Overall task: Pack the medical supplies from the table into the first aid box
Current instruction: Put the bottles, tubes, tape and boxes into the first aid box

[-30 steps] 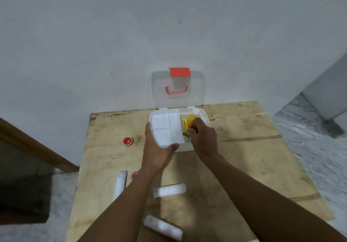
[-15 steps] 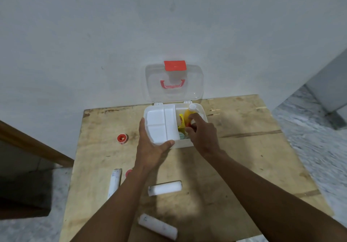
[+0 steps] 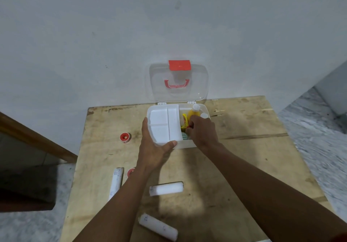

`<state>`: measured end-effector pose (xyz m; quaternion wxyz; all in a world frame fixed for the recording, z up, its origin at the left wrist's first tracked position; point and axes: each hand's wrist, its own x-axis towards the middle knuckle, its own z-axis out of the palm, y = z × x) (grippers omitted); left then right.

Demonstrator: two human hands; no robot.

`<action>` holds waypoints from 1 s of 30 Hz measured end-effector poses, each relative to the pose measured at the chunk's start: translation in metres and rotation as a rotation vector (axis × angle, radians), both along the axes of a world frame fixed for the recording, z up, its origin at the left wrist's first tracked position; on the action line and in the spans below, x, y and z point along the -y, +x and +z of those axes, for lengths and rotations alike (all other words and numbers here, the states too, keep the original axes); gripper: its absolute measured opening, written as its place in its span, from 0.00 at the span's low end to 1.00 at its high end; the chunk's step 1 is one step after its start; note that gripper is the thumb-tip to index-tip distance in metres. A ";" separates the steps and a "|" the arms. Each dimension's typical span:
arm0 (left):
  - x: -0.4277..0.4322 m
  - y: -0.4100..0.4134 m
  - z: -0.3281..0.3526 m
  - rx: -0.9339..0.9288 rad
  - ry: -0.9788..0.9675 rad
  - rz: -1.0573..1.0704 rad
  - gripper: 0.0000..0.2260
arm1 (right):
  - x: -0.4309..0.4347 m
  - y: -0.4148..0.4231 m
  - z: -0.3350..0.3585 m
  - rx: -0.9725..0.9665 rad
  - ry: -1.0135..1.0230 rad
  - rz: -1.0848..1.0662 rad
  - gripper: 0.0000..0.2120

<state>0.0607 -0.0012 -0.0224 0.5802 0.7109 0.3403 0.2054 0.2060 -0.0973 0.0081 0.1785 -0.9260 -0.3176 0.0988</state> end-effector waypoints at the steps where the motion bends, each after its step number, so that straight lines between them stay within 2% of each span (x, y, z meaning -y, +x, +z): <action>1: 0.000 0.000 0.000 0.000 -0.003 0.002 0.47 | 0.000 0.001 0.000 -0.003 -0.006 -0.007 0.05; 11: 0.001 0.000 -0.002 -0.005 0.010 -0.013 0.50 | 0.006 -0.002 0.003 -0.014 0.055 -0.009 0.08; 17: 0.000 0.000 -0.002 0.016 0.021 -0.025 0.48 | 0.015 -0.002 0.006 0.008 0.090 -0.002 0.06; 22: -0.001 0.002 -0.005 0.026 0.022 -0.023 0.47 | 0.032 -0.010 0.013 0.139 0.248 0.032 0.03; 26: -0.003 0.003 -0.007 0.041 0.019 -0.028 0.45 | 0.056 -0.013 0.015 0.222 0.312 -0.036 0.02; 28: -0.004 0.005 -0.007 0.045 0.013 -0.026 0.44 | 0.065 -0.011 0.018 0.168 0.315 -0.091 0.05; 30: -0.003 0.005 -0.007 0.047 0.023 -0.036 0.43 | 0.073 -0.009 0.020 0.039 0.261 -0.128 0.18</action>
